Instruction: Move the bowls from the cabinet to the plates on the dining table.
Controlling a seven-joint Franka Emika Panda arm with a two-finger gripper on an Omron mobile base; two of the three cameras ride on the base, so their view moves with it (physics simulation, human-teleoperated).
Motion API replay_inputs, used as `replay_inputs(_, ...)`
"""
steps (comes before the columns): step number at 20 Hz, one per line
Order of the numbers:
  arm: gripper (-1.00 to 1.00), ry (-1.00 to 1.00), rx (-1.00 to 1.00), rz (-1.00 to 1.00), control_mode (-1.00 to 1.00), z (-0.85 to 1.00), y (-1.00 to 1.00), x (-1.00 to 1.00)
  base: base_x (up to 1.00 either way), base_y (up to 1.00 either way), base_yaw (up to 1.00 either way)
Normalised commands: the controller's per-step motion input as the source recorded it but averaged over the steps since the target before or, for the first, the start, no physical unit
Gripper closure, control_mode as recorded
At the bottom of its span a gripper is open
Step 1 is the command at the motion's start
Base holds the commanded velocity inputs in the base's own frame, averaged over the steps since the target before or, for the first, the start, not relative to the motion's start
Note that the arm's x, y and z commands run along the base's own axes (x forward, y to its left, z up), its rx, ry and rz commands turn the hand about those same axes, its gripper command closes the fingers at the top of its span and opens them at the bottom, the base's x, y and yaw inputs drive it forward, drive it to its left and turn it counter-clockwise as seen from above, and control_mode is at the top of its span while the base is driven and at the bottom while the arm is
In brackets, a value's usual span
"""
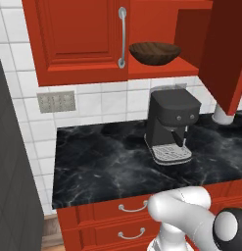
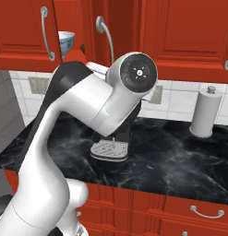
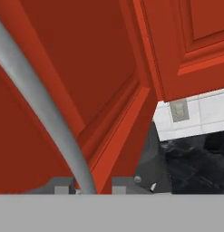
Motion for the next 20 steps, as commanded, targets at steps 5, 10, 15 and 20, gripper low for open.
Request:
replay_inputs(5, 1.00, -0.03, 0.02, 0.15, -1.00, -0.33, -0.47, 0.39, 0.00, 0.00, 0.00)
replay_inputs(10, 1.00, -0.03, 0.00, 0.15, -1.00, -0.33, -0.43, 0.38, 0.00, 0.00, 0.00)
replay_inputs(15, 1.00, -0.03, 0.00, 0.15, -1.00, -0.30, -0.47, 0.40, 0.00, 0.00, 0.00)
replay_inputs(20, 1.00, -0.01, 0.00, 0.15, -1.00, -0.33, -0.47, 0.43, 0.00, 0.00, 0.00)
